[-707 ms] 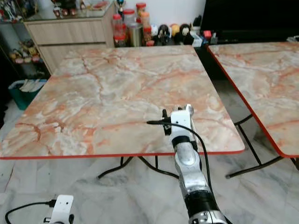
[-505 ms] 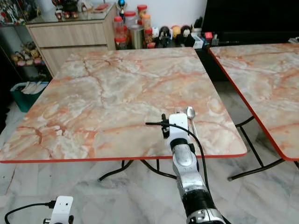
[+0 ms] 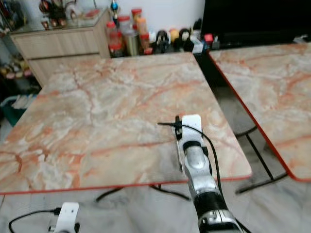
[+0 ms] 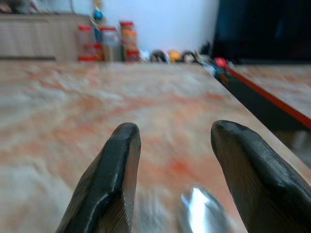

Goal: Setting the table

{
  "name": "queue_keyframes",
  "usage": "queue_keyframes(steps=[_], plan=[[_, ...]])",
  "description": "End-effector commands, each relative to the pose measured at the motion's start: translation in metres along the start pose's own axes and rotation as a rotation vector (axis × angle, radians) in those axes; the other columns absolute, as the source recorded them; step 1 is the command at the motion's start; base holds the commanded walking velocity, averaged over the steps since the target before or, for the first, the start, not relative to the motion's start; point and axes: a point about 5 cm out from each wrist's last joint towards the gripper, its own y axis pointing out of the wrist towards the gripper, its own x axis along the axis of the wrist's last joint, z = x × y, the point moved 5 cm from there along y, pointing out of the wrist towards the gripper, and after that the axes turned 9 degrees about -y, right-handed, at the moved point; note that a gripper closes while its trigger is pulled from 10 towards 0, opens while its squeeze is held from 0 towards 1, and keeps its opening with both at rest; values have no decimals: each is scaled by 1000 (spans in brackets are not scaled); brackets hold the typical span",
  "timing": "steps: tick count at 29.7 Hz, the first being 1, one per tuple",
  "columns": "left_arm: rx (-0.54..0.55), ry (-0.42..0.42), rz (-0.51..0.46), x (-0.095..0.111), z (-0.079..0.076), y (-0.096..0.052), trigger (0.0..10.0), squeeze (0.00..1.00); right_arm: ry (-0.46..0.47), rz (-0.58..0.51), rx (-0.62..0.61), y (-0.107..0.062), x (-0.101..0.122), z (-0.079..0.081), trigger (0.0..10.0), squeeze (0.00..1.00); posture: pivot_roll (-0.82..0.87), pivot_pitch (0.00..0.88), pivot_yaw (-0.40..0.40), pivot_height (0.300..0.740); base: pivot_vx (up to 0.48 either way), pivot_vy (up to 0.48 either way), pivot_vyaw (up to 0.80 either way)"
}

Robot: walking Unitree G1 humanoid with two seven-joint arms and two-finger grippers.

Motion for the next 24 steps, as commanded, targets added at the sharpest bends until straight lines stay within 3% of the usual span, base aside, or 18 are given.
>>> queue_keyframes(steps=[1, 10, 21, 24], plan=[[28, -1, 12, -5, 13, -1, 10000, 0, 3, -10, 34, -1, 3, 14, 10000, 0, -52, 0, 60, 740, 0, 0, 0], [34, 12, 27, -11, 16, -2, 10000, 0, -27, 30, 97, -18, -12, 31, 10000, 0, -52, 0, 61, 740, 0, 0, 0], [31, 28, 33, -14, 17, -3, 10000, 0, -21, 117, 116, -34, -32, 39, 10000, 0, -49, 0, 61, 740, 0, 0, 0], [25, 39, 37, -16, 17, -4, 10000, 0, -37, 133, 120, -46, -35, 37, 10000, 0, -51, 0, 60, 740, 0, 0, 0]])
